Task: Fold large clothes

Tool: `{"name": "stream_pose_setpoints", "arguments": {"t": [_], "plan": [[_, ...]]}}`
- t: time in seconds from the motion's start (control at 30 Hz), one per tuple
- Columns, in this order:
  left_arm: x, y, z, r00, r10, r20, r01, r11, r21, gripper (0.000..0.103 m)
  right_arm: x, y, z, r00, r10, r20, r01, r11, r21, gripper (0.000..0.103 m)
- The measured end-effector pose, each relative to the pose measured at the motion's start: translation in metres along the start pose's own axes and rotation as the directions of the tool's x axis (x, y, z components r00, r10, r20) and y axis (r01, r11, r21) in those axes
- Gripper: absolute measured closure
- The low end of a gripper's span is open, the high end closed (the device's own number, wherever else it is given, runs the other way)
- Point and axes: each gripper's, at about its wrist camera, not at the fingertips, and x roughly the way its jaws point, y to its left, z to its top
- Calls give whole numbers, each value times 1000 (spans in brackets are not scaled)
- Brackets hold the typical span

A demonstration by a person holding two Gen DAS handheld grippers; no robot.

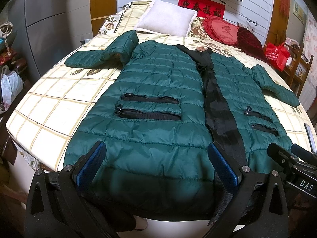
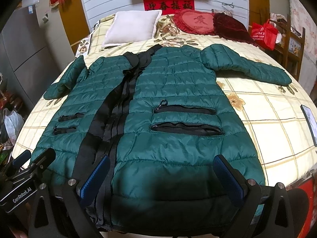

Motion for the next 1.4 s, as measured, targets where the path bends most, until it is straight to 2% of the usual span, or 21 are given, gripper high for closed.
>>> {"name": "stream_pose_setpoints", "arguments": {"t": [0.73, 1.4], "plan": [[3, -3, 1, 1000, -1, -7, 1, 1000, 2, 1, 6, 0, 1, 1000, -3, -7, 3, 1000, 0, 0], [12, 0, 31, 1000, 5, 0, -5, 1000, 0, 1, 9, 7, 26, 1000, 0, 5, 0, 1000, 21, 0]]}}
